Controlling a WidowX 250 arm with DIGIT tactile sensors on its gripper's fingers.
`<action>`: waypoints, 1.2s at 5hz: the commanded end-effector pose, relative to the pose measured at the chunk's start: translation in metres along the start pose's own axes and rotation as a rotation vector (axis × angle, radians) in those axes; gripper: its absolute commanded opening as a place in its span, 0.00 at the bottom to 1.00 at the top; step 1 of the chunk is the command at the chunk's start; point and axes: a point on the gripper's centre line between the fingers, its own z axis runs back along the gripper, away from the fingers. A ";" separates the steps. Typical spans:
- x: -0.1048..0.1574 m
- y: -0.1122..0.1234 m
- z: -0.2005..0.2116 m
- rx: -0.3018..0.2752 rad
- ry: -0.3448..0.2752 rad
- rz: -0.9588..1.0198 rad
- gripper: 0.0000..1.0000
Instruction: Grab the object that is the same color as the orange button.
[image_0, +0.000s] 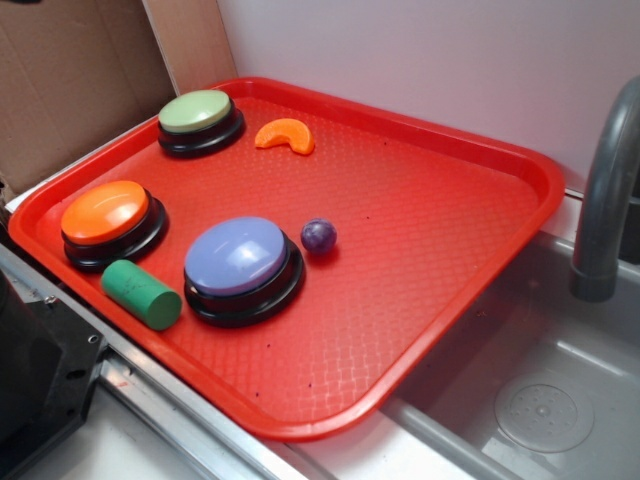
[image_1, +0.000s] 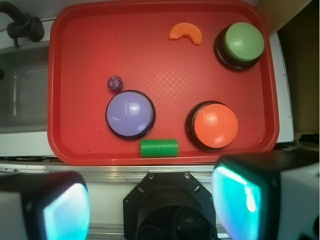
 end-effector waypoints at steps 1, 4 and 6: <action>0.000 0.000 0.000 0.000 0.000 0.000 1.00; 0.072 0.017 -0.054 0.040 -0.179 0.549 1.00; 0.142 0.042 -0.108 0.225 -0.341 0.904 1.00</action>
